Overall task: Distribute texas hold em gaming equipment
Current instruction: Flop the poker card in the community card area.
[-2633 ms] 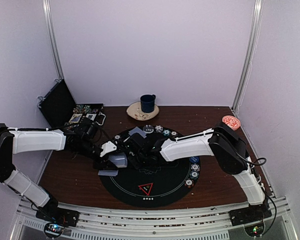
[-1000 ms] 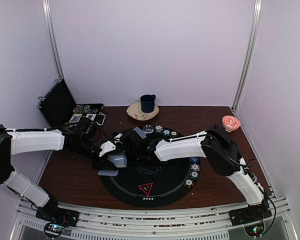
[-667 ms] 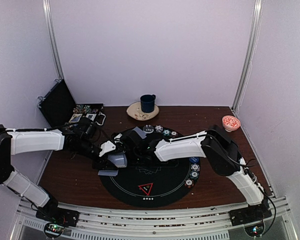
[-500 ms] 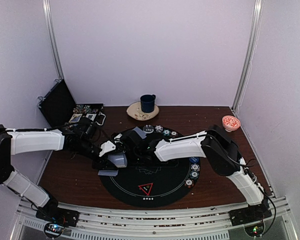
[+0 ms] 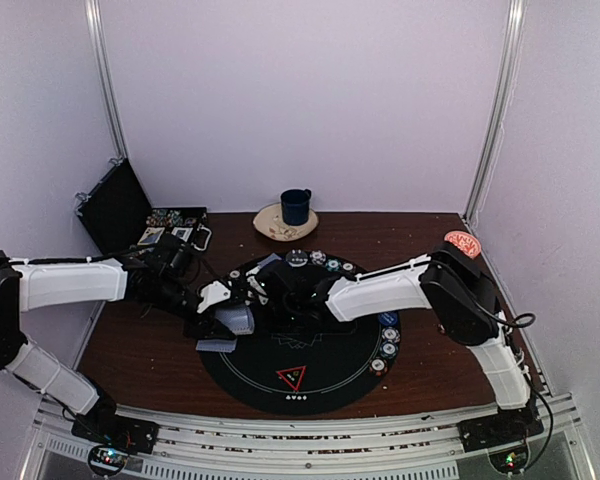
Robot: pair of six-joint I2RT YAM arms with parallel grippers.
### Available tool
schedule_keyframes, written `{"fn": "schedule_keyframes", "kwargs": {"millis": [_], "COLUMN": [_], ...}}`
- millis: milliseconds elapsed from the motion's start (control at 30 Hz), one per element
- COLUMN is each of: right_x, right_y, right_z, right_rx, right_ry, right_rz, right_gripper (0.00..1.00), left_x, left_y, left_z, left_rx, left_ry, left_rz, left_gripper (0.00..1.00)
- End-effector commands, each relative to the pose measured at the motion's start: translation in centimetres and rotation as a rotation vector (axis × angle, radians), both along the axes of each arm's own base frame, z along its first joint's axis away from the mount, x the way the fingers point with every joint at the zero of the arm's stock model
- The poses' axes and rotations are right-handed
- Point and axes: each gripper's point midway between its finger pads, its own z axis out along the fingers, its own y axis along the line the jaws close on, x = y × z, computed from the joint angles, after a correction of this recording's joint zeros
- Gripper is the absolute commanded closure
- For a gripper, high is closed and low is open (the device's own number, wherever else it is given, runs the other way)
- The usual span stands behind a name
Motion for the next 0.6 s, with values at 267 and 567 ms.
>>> {"fn": "schedule_keyframes", "kwargs": {"millis": [267,567], "right_x": [-1.0,-6.0], "right_y": [-6.5,-3.9], "right_z": [11.5,14.2], "right_rx": [0.263,0.483], "right_ry": [-0.007,0.12], "right_rz": [-0.083,0.139], "right_gripper": [0.09,0.06], "left_x": [1.1,1.1], "left_y": [-0.6,-0.6], "left_z": [1.5,1.5], "left_rx": [-0.041,-0.04], "left_ry": [-0.058,-0.058], "left_rz": [0.001,0.001], "left_gripper": [0.94,0.94]}}
